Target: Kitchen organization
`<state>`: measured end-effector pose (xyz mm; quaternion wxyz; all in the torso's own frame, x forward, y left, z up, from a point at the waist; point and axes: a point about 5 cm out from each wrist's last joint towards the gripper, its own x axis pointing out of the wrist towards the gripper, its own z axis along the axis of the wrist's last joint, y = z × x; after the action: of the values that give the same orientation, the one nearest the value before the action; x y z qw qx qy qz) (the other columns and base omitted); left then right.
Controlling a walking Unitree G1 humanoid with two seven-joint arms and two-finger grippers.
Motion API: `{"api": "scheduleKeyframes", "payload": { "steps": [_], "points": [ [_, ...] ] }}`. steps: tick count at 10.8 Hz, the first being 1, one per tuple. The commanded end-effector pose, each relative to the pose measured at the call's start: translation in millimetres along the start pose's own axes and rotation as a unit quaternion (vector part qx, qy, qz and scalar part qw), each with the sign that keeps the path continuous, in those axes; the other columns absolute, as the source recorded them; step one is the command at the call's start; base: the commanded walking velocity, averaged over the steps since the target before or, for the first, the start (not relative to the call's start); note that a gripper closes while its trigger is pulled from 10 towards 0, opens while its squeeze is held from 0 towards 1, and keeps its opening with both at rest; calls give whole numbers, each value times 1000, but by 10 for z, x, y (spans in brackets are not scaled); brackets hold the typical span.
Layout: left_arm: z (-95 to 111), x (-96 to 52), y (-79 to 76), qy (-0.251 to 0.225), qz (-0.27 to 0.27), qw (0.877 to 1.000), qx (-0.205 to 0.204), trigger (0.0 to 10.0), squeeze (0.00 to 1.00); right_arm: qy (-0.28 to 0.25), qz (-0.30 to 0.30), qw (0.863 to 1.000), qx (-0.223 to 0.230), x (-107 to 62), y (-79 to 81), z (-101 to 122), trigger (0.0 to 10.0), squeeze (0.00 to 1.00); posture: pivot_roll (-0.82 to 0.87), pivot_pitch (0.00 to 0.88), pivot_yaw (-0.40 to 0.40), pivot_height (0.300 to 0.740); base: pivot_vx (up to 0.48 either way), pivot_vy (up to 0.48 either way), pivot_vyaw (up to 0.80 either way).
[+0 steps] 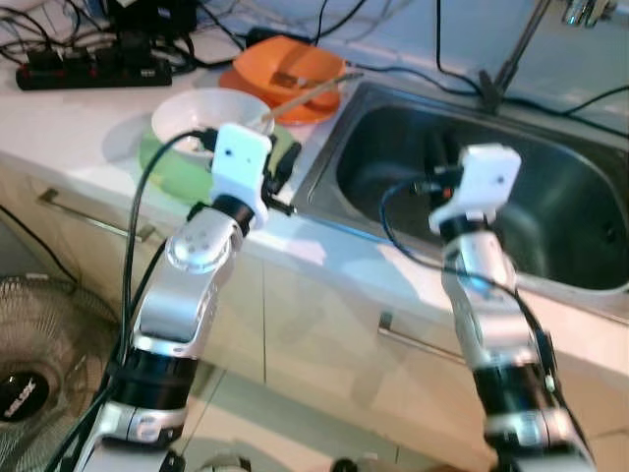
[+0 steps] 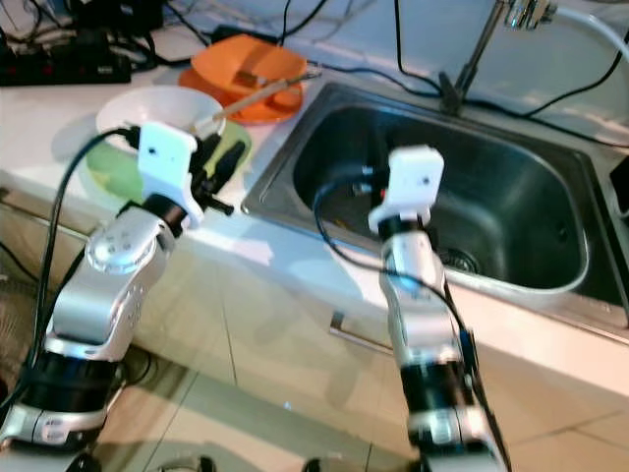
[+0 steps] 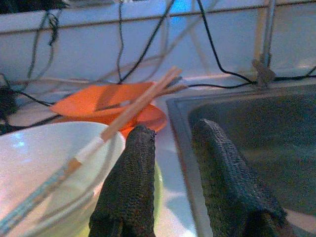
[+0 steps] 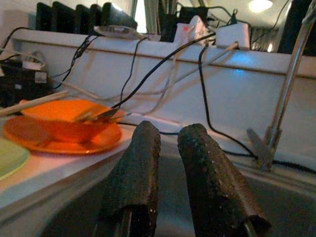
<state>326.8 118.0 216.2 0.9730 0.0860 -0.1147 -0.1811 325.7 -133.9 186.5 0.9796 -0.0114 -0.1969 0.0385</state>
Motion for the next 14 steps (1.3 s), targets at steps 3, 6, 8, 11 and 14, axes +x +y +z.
{"api": "scheduleKeyframes", "payload": {
  "steps": [3, 6, 8, 11, 14],
  "points": [
    [-101, 8, 120, 1, 49, 998, 24, 10000, 0, 45, 9, 999, 15, -147, 160, -129, 10000, 0, -73, 60, -105, 740, 0, 0, 0],
    [-131, 46, 253, 5, 81, 996, 23, 10000, 0, 51, 45, 997, 35, -176, 436, -105, 10000, 0, -67, 54, -109, 740, 0, 0, 0],
    [-148, 51, 365, 7, 108, 994, 13, 10000, 0, 57, 38, 997, 34, -184, 403, -118, 10000, 0, -66, 48, -113, 740, 0, 0, 0],
    [-198, 19, 450, 21, 120, 992, 11, 10000, 0, 64, 41, 997, 31, -197, 421, -134, 10000, 0, -63, 44, -116, 740, 0, 0, 0],
    [-146, -31, 574, 20, 133, 991, 26, 10000, 0, 66, 39, 997, 31, -198, 418, -135, 10000, 0, -63, 44, -116, 740, 0, 0, 0]
  ]
}}
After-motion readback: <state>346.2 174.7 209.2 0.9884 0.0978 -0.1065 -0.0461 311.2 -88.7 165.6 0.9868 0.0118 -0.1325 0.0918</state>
